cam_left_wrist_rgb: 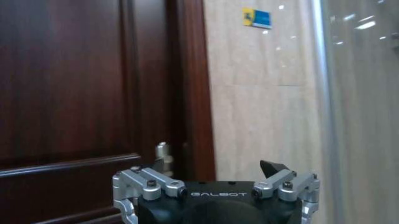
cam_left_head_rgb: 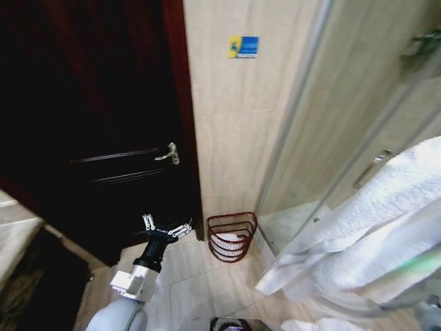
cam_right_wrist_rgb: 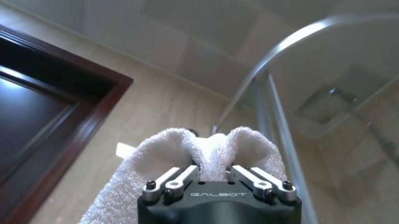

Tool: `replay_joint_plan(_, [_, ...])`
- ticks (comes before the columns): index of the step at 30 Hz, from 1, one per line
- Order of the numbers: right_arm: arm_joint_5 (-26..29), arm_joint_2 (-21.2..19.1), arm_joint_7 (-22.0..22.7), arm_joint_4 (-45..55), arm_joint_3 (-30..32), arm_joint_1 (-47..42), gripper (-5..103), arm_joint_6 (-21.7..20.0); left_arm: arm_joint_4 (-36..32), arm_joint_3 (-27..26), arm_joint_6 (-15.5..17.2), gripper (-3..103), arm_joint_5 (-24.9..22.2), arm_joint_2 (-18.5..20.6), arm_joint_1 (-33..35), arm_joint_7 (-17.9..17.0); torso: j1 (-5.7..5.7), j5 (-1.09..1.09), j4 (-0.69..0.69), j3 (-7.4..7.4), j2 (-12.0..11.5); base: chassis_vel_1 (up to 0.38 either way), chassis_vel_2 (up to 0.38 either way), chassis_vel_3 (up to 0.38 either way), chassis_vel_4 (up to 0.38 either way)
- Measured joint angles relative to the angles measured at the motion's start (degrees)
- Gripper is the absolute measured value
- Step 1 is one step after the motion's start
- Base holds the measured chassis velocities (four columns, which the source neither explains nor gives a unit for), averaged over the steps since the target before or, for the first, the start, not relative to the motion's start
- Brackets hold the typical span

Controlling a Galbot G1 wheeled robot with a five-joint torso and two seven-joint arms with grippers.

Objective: Discard the used towel into the hamper.

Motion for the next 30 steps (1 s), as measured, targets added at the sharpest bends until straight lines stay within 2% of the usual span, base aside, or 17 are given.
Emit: replay_joint_plan(30, [-0.96,0.35,1.53,0.0,0.02,-0.38,11,0.91,0.0,0.0,0.0,100,0.0,0.0,0.0,0.0,-0.27,0.01,-0.02,-0.28,-0.58,0.01,0.009,0.008,0.007])
